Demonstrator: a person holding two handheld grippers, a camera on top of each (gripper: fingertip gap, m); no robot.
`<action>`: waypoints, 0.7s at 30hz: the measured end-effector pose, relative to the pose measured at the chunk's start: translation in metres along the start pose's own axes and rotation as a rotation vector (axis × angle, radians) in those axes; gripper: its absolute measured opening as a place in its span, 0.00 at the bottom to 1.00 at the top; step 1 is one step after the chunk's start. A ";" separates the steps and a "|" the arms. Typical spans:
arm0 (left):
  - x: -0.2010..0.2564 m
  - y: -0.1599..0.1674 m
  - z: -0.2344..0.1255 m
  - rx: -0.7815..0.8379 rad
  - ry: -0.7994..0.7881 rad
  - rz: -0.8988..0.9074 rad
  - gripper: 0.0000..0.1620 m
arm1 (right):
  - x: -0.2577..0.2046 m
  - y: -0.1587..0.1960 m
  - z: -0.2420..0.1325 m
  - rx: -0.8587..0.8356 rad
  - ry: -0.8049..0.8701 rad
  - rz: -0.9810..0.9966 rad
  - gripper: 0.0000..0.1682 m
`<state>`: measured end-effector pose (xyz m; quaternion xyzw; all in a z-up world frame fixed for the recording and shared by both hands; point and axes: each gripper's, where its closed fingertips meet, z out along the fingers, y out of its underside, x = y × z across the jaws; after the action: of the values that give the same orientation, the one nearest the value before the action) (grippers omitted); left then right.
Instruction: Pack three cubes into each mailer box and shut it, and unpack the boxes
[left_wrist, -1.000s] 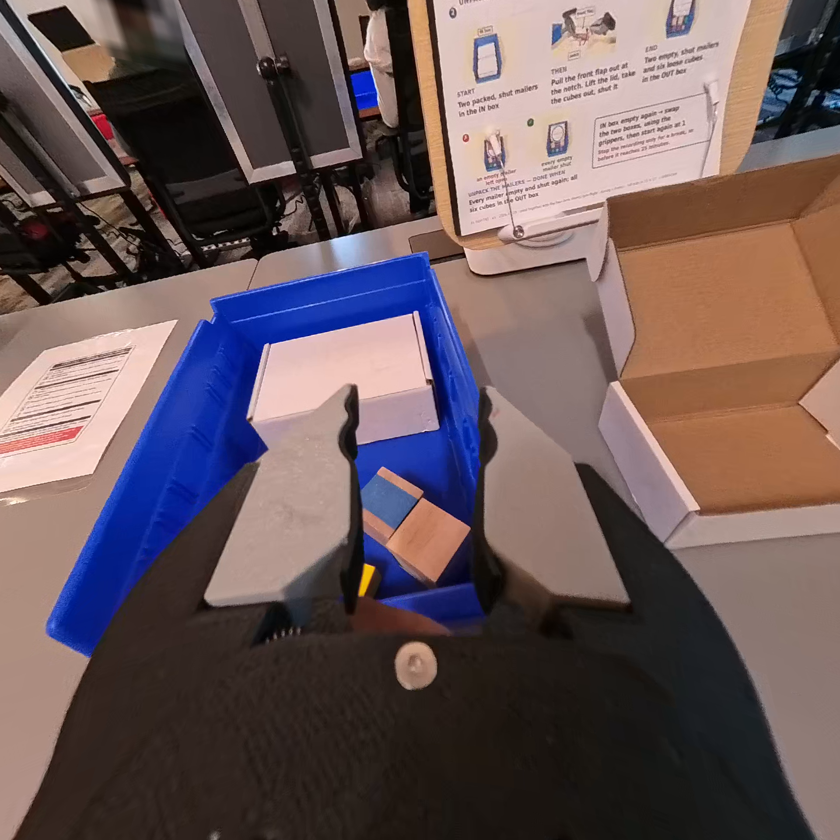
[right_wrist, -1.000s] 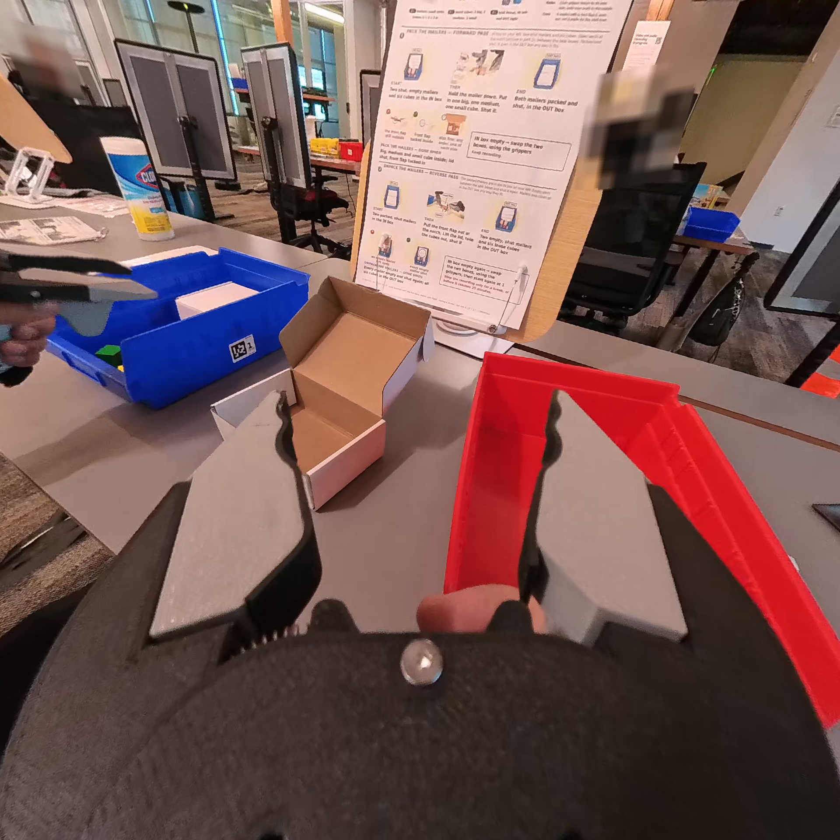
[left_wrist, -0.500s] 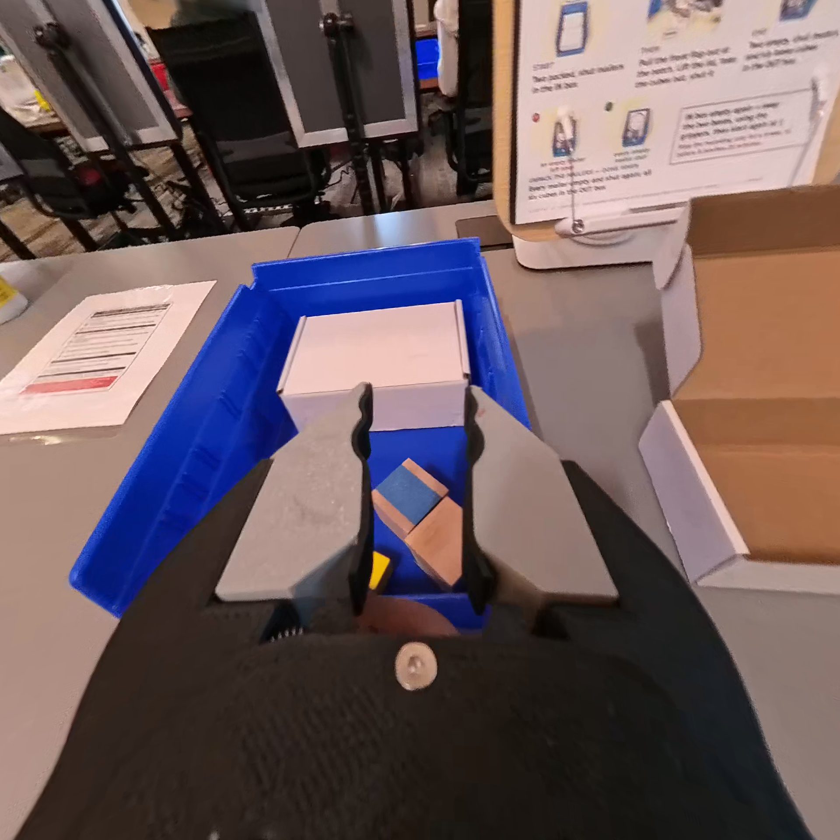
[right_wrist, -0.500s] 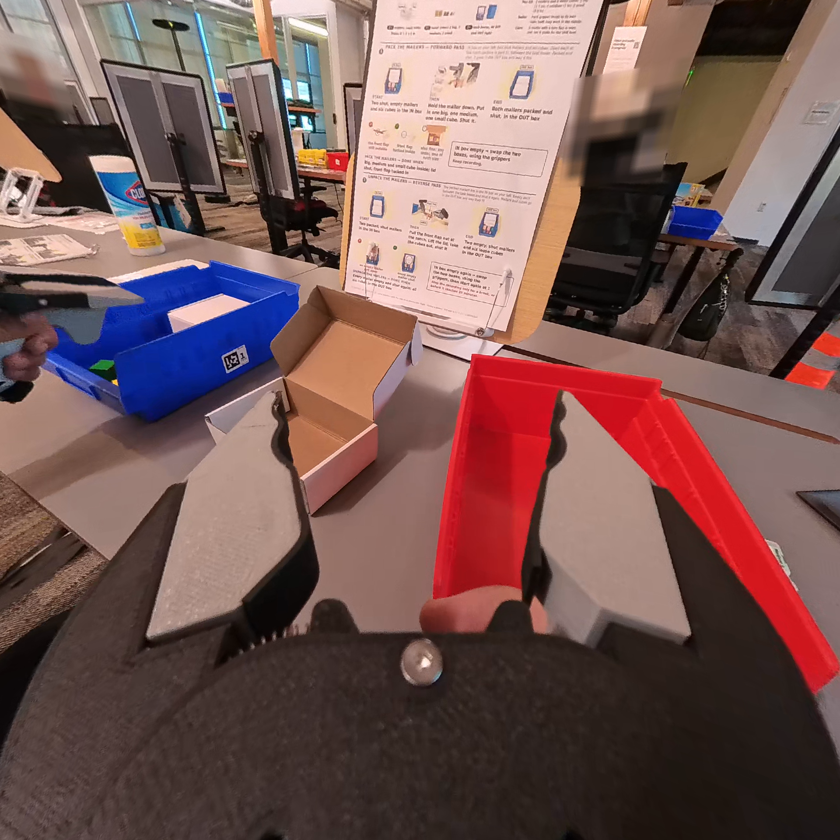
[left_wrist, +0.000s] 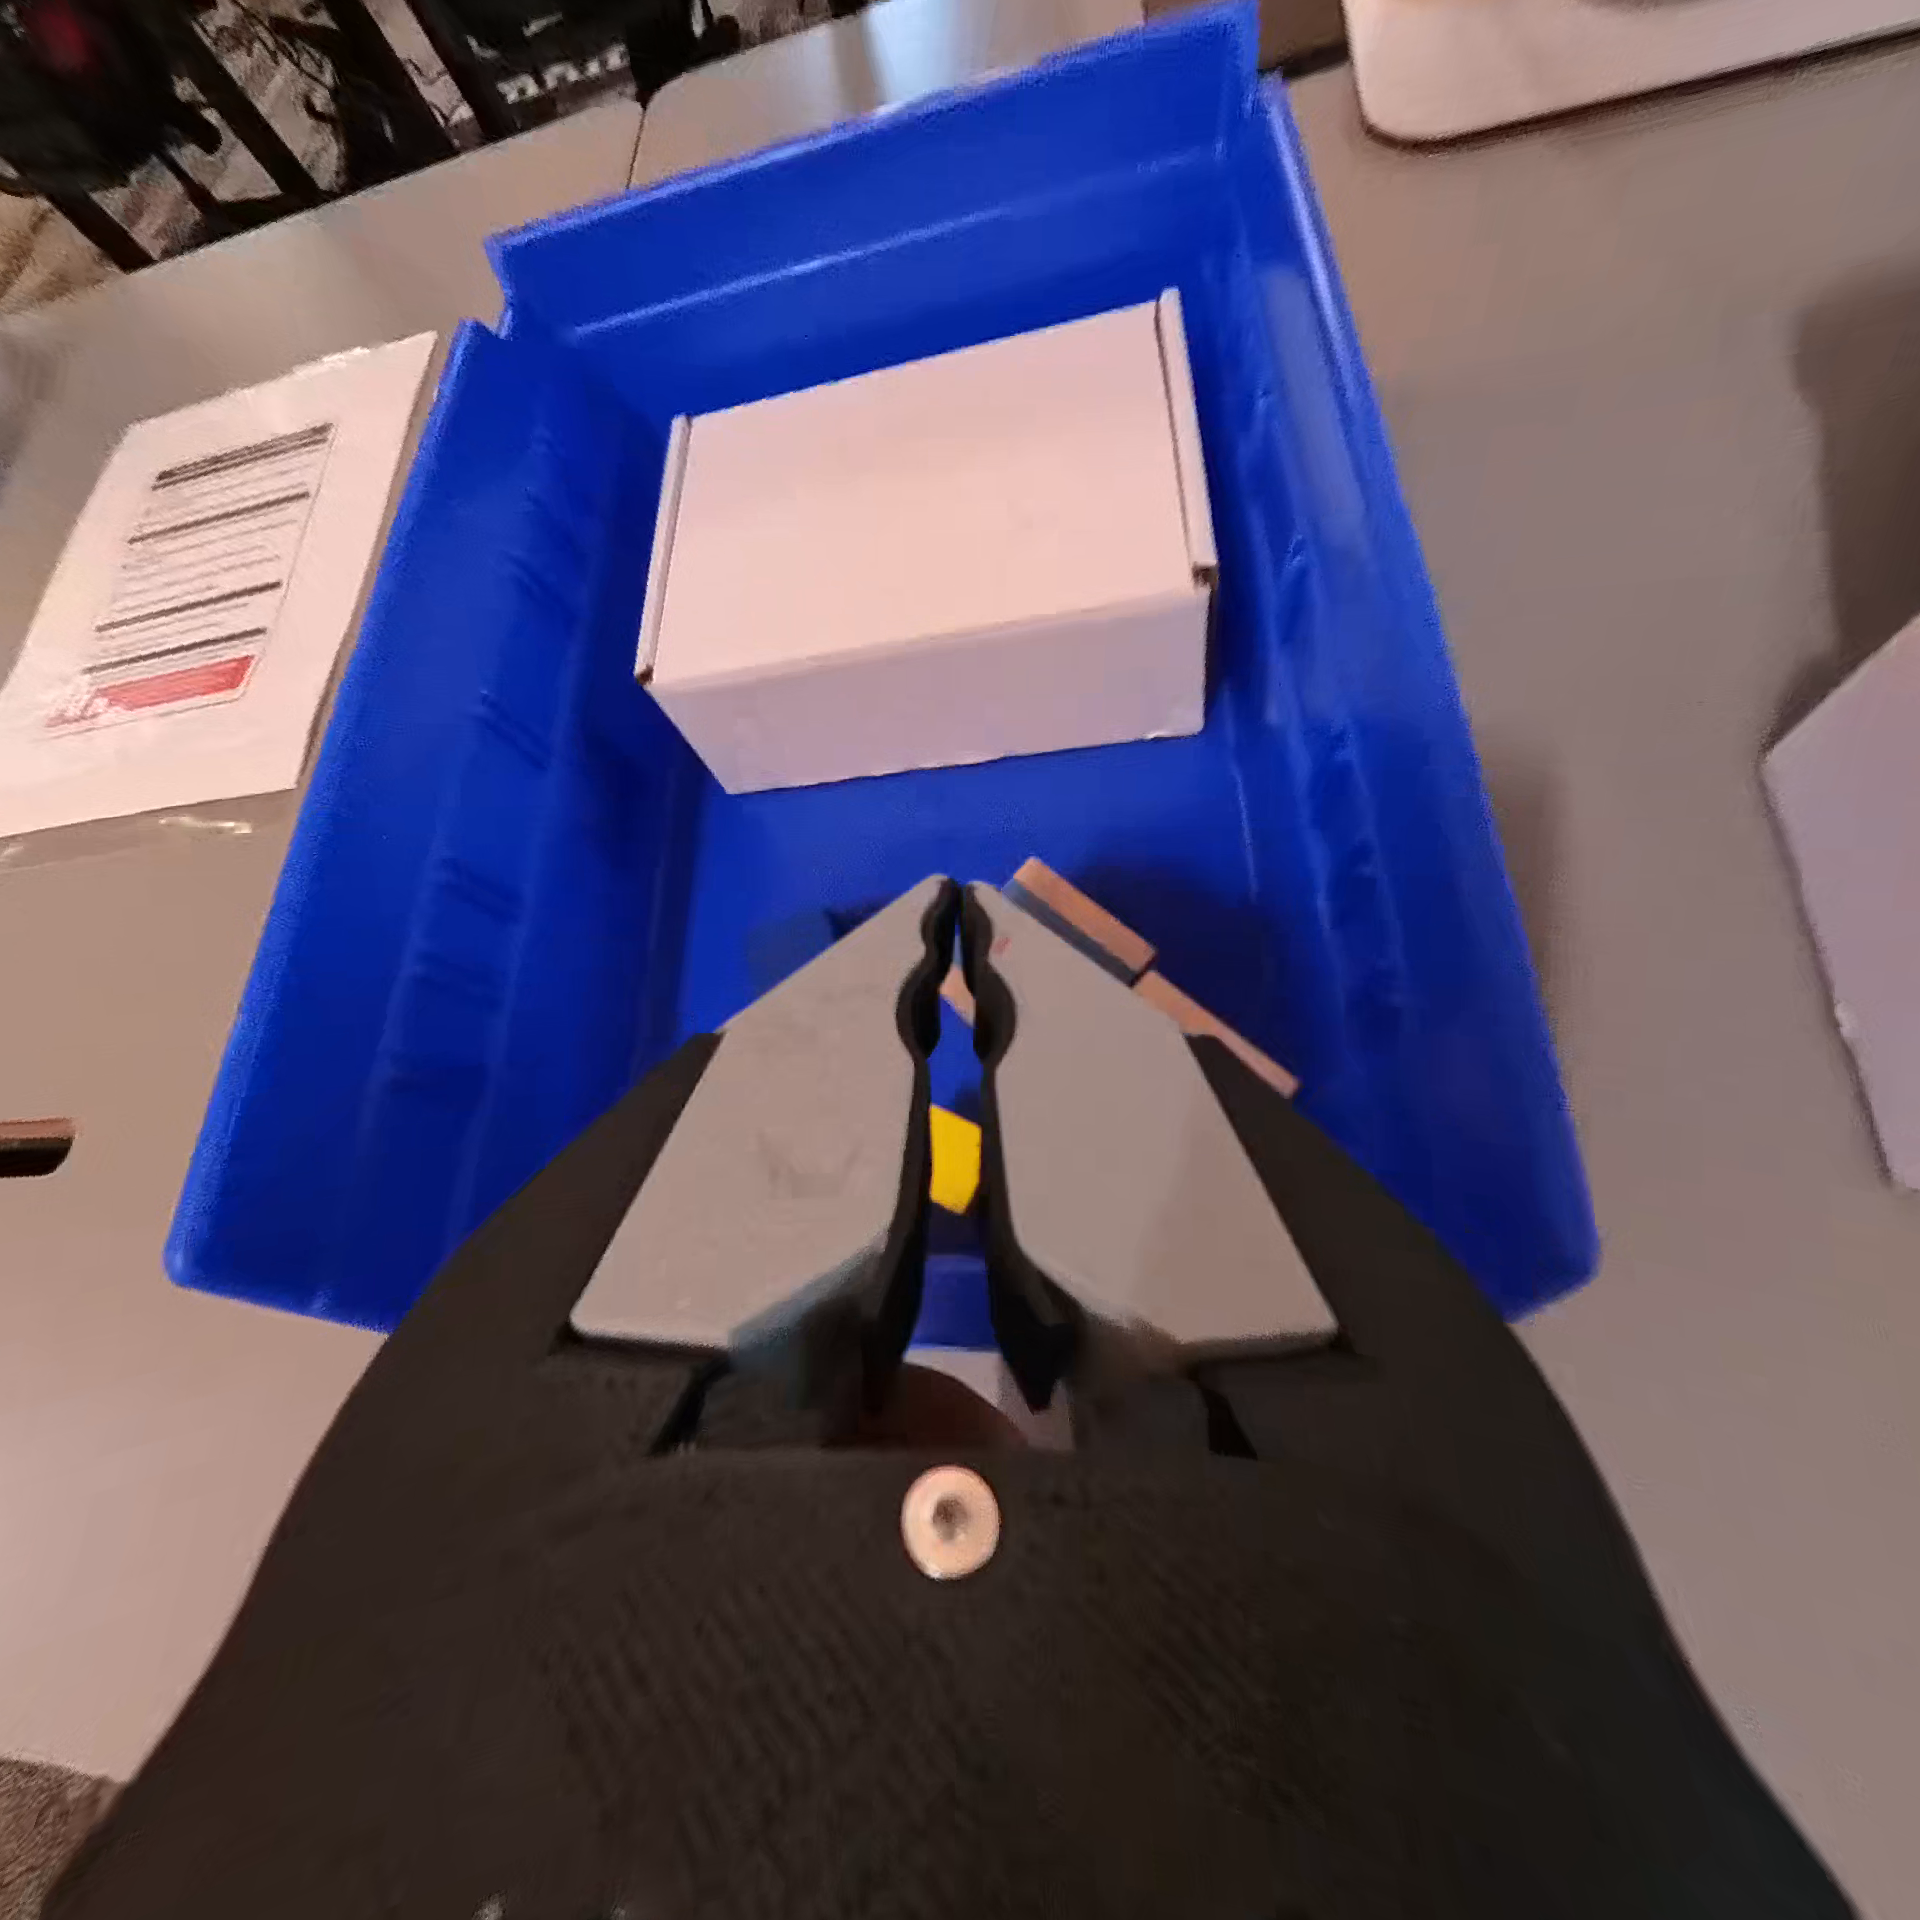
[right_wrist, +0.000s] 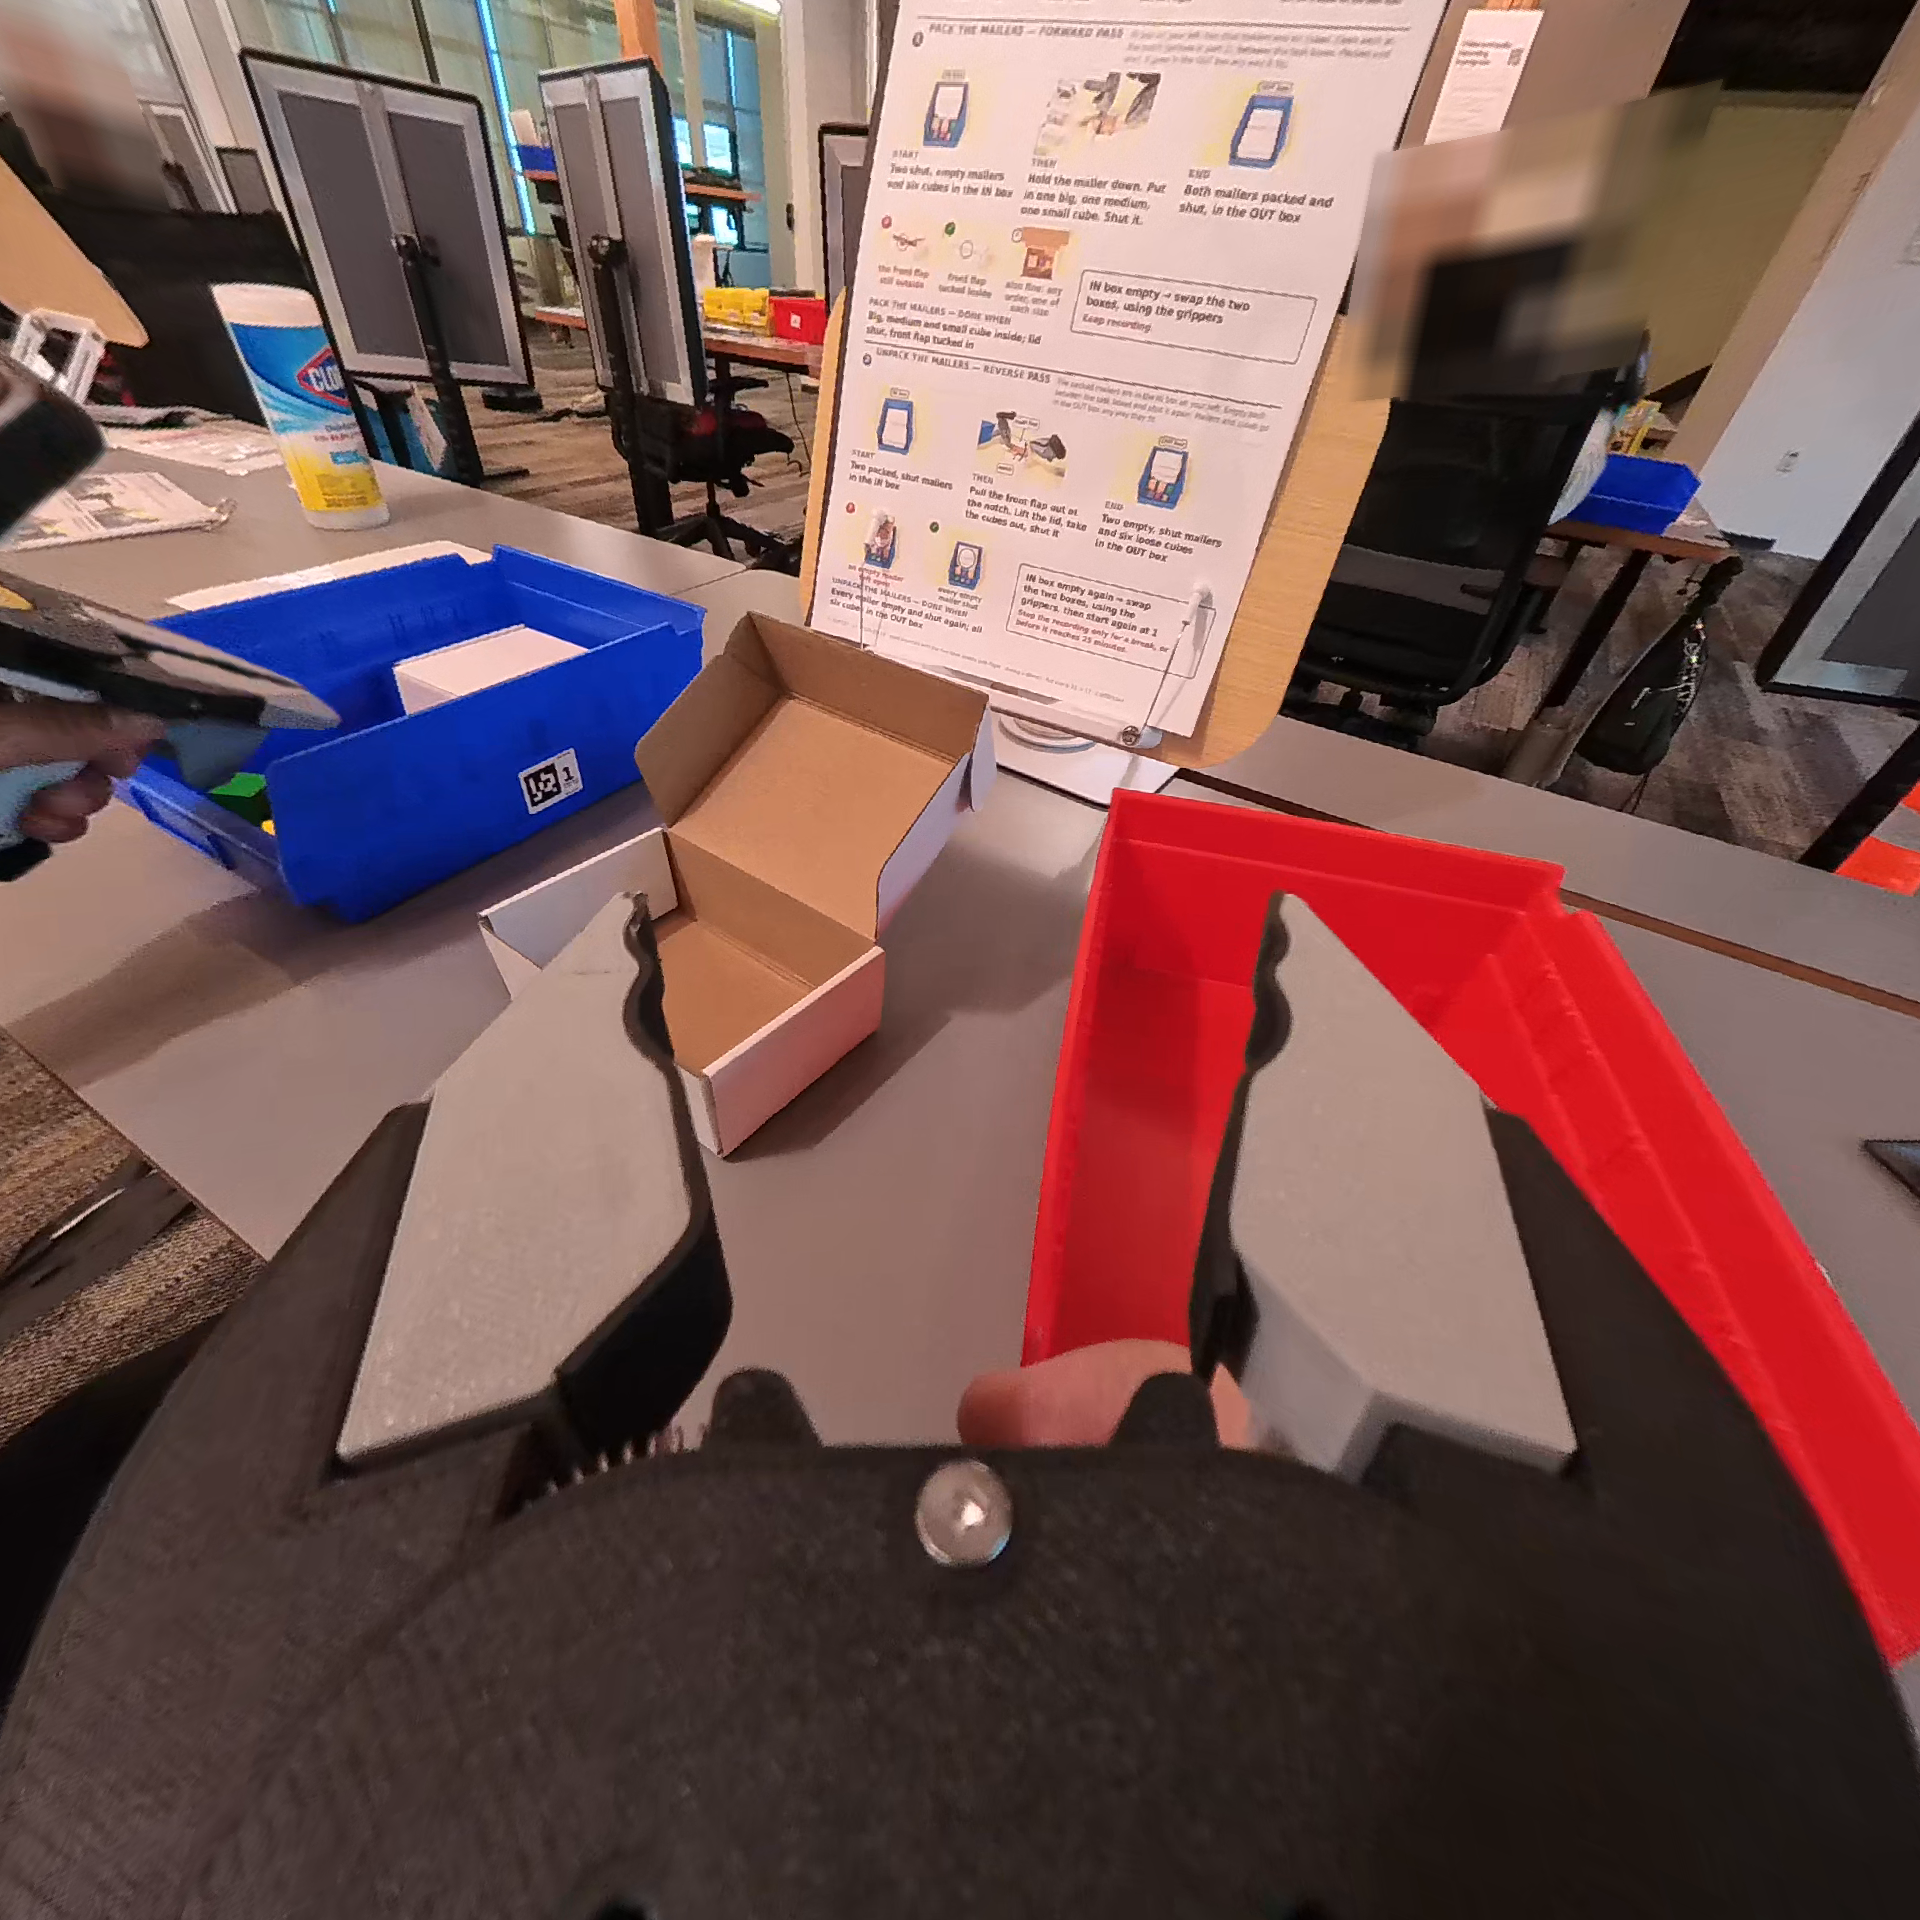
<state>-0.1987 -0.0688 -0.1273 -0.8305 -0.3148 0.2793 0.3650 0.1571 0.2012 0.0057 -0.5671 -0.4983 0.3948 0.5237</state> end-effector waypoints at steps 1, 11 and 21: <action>-0.003 0.002 0.001 -0.006 -0.008 0.009 0.00 | -0.001 0.000 0.000 -0.002 -0.003 0.000 0.66; 0.004 -0.008 -0.009 -0.016 0.176 0.129 0.08 | 0.015 0.000 -0.009 0.008 0.010 -0.005 0.63; 0.021 0.017 0.026 -0.300 0.397 0.309 0.22 | 0.034 -0.010 -0.028 0.064 0.007 0.087 0.60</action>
<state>-0.1980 -0.0516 -0.1611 -0.9517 -0.1448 0.1140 0.2455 0.1898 0.2285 0.0218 -0.5724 -0.4586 0.4311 0.5255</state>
